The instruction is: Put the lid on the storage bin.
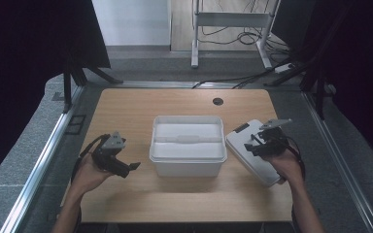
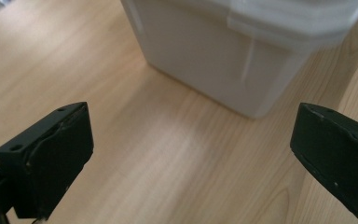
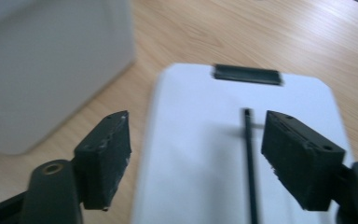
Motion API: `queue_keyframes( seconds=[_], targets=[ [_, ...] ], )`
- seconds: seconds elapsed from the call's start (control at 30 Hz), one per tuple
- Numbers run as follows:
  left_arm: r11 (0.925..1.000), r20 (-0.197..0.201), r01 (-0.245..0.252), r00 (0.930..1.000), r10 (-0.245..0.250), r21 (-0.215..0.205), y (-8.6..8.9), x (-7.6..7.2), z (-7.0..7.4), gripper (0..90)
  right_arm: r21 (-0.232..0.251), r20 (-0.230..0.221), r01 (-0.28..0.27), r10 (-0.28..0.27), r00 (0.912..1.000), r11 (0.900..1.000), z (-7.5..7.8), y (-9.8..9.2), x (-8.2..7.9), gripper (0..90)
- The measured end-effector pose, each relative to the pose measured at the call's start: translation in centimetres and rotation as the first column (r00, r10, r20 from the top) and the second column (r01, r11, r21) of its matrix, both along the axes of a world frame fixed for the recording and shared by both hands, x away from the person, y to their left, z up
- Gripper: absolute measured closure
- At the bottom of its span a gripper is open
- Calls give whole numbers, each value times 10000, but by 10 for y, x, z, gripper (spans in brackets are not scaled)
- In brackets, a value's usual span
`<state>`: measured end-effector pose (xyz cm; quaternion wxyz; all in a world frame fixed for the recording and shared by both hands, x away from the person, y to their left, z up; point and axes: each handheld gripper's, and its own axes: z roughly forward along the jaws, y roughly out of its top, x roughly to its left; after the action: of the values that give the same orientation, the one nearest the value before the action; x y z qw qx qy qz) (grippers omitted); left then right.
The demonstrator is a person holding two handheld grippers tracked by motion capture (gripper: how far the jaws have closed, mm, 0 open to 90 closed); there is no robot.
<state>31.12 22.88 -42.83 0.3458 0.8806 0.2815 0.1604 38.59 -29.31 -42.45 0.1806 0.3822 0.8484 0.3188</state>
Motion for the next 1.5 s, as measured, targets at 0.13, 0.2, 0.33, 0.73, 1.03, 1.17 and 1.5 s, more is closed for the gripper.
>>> queue_keyframes(
  seconds=[0.13,0.2,0.33,0.73,1.03,1.17,1.5],
  targets=[
    [9998,-323,-160,9994,155,-134,1,-12,-27,0,-241,-217,412,-418,9989,9989,-5,-10,11,319],
    [9995,-451,-261,9987,253,-164,0,-17,-40,0,-504,-316,560,-576,9978,9972,-10,-14,14,396],
    [9985,-750,-415,9964,388,-354,-3,-28,-65,0,-821,-624,609,-661,9959,9948,-19,-19,17,528],
    [9997,-1141,-227,9932,215,-95,-15,-32,-92,0,-2054,-671,76,-218,9975,9786,-20,-23,18,842],
    [9994,-1280,-144,9917,102,-317,-14,-31,-94,0,-1751,-675,-689,578,9960,9821,9,-34,11,842],
    [9994,-1281,-122,9917,80,-321,-14,-31,-94,0,-1639,-705,-1184,1081,9916,9793,25,-40,7,842],
    [9993,-1282,-147,9917,102,-346,-14,-32,-94,0,-1560,-598,-2201,2132,9752,9629,68,-47,-2,842]
  ],
)
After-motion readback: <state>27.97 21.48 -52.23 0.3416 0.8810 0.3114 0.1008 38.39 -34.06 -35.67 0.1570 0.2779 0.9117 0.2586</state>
